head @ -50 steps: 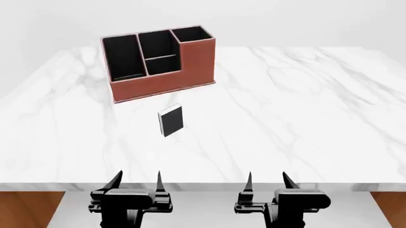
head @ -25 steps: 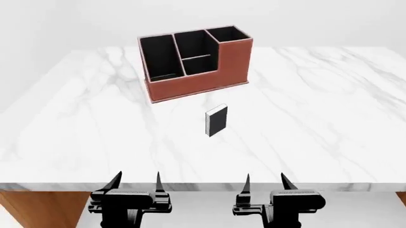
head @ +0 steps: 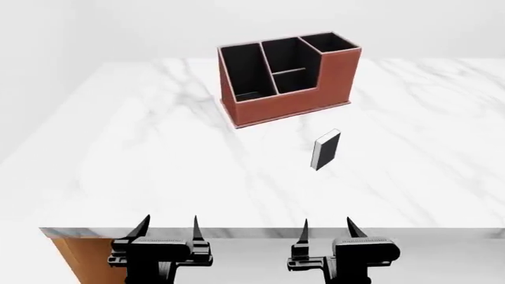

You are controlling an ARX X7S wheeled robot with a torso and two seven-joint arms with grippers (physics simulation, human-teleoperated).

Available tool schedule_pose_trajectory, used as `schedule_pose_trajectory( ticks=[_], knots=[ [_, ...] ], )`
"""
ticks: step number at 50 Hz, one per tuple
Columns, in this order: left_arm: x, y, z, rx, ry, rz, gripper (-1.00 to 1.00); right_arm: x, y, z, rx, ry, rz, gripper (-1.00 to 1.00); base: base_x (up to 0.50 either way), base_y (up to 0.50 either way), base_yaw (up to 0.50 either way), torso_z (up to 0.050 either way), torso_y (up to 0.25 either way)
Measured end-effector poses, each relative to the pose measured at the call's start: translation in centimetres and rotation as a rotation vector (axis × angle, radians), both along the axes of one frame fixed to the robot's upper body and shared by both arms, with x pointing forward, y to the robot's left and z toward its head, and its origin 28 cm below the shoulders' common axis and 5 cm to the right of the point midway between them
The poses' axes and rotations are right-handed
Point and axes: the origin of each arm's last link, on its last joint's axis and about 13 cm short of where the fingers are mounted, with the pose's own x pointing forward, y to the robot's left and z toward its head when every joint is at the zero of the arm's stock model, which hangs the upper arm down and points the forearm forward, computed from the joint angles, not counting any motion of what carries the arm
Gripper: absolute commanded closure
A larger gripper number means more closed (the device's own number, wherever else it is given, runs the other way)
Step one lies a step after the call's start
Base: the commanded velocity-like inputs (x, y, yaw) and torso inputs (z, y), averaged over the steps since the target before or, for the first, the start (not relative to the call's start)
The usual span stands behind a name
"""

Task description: Pick up the book and place it in the left compartment of the caddy.

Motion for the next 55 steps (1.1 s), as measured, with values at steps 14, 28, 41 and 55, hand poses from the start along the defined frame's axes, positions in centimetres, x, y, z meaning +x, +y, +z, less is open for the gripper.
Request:
schedule_pose_trajectory(
  ticks=[14, 28, 41, 55],
  knots=[
    [1.7, 0.8, 4.3, 0.006, -0.003, 0.036, -1.0, 1.8, -0.3, 4.1, 0.015, 0.011, 0.018, -1.0, 0.0, 0.11, 0.0, 0.0, 0.0],
    [3.5, 2.6, 16.3, 0.035, -0.162, 0.1, -1.0, 4.2, -0.6, 17.3, 0.015, -0.159, 0.081, -1.0, 0.36, 0.0, 0.0, 0.0, 0.0],
    [3.2, 3.0, 18.5, 0.065, -0.202, 0.125, -1.0, 4.0, -0.8, 20.1, -0.002, -0.201, 0.099, -1.0, 0.5, 0.0, 0.0, 0.0, 0.0],
    [3.0, 3.3, 18.8, 0.079, -0.212, 0.144, -1.0, 4.1, -0.8, 20.5, -0.007, -0.204, 0.107, -1.0, 0.5, 0.0, 0.0, 0.0, 0.001]
  ],
)
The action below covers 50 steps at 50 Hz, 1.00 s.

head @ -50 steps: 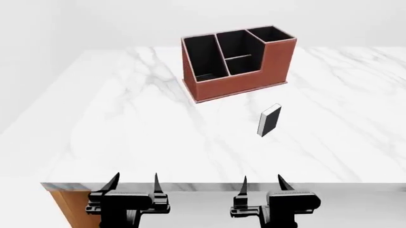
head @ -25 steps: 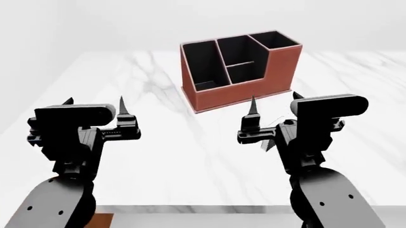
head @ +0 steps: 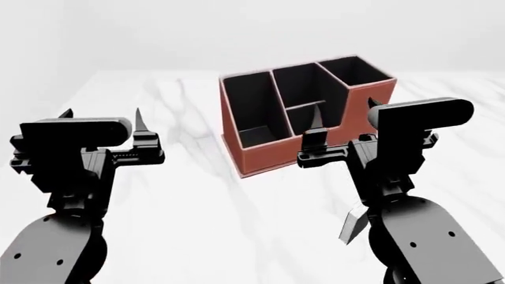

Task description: Pick up the book and place it in the left compartment of the caddy.

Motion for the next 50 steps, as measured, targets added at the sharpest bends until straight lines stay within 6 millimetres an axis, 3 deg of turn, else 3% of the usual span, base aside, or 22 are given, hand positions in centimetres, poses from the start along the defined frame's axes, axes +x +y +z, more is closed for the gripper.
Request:
schedule_pose_trajectory(
  ticks=[25, 50],
  knots=[
    [-0.18, 0.29, -0.35, -0.002, 0.004, 0.019, -1.0, 0.11, 0.02, -0.3, -0.003, 0.006, -0.002, -1.0, 0.5, 0.05, 0.0, 0.0, 0.001],
    [-0.22, 0.44, -0.33, -0.004, 0.004, 0.023, -1.0, 0.05, 0.11, -0.48, -0.011, 0.022, 0.019, -1.0, 0.16, 0.0, 0.0, 0.0, 0.001]
  ],
)
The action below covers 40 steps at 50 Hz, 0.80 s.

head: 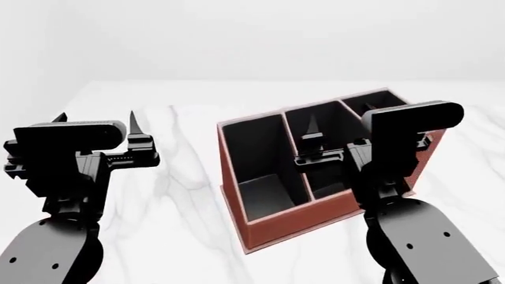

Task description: Pick up the book and place it in the left compartment of the caddy.

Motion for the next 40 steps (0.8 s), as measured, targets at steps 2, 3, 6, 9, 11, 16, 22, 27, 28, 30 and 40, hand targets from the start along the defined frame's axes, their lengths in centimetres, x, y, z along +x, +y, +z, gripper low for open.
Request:
schedule_pose_trajectory(
  ticks=[2, 3, 6, 9, 11, 16, 22, 27, 28, 30, 40],
  knots=[
    [0.0, 0.0, 0.0, 0.0, 0.0, 0.0, -1.0, 0.1, 0.0, 0.0, -0.002, 0.015, -0.004, -1.0, 0.0, 0.0, 0.0, 0.0, 0.0],
    [0.0, 0.0, 0.0, -0.001, 0.0, 0.0, -1.0, 0.1, 0.0, 0.0, -0.002, 0.022, -0.006, -1.0, 0.0, 0.0, 0.0, 0.0, 0.0],
    [0.0, 0.0, 0.0, -0.001, 0.001, 0.0, -1.0, 0.2, 0.0, 0.2, -0.009, 0.056, -0.011, -1.0, 0.0, 0.0, 0.0, 0.0, 0.0],
    [0.0, 0.0, -0.1, 0.0, 0.002, -0.001, -1.0, 0.5, -0.4, 0.9, -0.004, 0.121, -0.034, -1.0, 0.0, 0.0, 0.0, 0.0, 0.0],
    [0.0, 0.1, -0.2, 0.002, 0.003, 0.001, -1.0, 1.0, -0.9, 1.2, -0.034, 0.161, -0.068, -1.0, 0.0, 0.0, 0.0, 0.0, 0.0],
    [-0.1, 0.2, -0.4, 0.004, 0.007, 0.005, -1.0, 0.6, -1.9, 2.3, -0.149, 0.175, -0.148, -1.0, 0.0, 0.0, 0.0, 0.0, 0.0],
    [-0.1, 0.3, -0.5, 0.006, 0.009, 0.007, -1.0, -1.8, -2.5, 2.5, -0.138, 0.398, -0.11, -1.0, 0.0, 0.0, 0.0, 0.0, 0.0],
    [-0.2, 0.3, -0.6, 0.006, 0.011, 0.009, -1.0, -3.4, -3.1, 3.0, -0.122, 0.557, -0.12, -1.0, 0.0, 0.0, 0.0, 0.0, 0.0],
    [-0.2, 0.3, -0.6, 0.006, 0.011, 0.009, -1.0, -3.7, -3.2, 3.2, -0.12, 0.582, -0.125, -1.0, 0.0, 0.0, 0.0, 0.0, 0.0],
    [-0.2, 0.3, -0.7, 0.007, 0.013, 0.009, -1.0, -4.2, -3.4, 3.5, -0.119, 0.629, -0.138, -1.0, 0.0, 0.0, 0.0, 0.0, 0.0],
    [-0.1, 0.4, -0.9, 0.007, 0.019, 0.009, -1.0, -6.4, -4.5, 4.2, -0.11, 0.801, -0.217, -1.0, 0.0, 0.0, 0.0, 0.0, 0.0]
  ],
)
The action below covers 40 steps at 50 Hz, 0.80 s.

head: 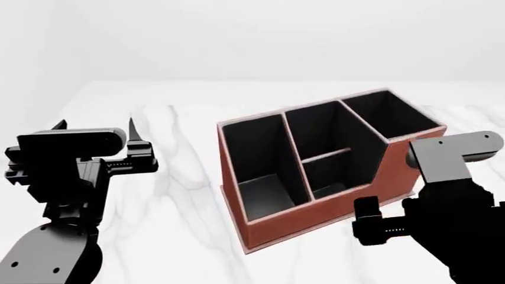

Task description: Pick up the book and place it in the left compartment of the caddy.

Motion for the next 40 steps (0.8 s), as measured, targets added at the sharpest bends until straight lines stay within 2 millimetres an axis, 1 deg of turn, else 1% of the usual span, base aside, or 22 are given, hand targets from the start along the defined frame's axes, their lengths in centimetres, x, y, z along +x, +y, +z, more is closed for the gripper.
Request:
schedule_pose_trajectory(
  ticks=[15, 27, 40],
  knots=[
    [0.2, 0.1, -0.4, -0.005, 0.013, 0.003, -1.0, -3.2, -1.1, 0.3, -0.009, 0.127, -0.133, -1.0, 0.0, 0.0, 0.0, 0.0, 0.0],
    [0.3, 0.2, -0.6, -0.008, 0.019, 0.005, -1.0, -5.2, -1.4, -2.0, 0.022, 0.274, -0.204, -1.0, 0.0, 0.0, 0.0, 0.0, 0.0],
    [0.1, 0.2, -0.6, -0.01, 0.019, 0.01, -1.0, -6.0, -1.6, -3.2, 0.054, 0.344, -0.234, -1.0, 0.0, 0.0, 0.0, 0.0, 0.0]
  ],
)
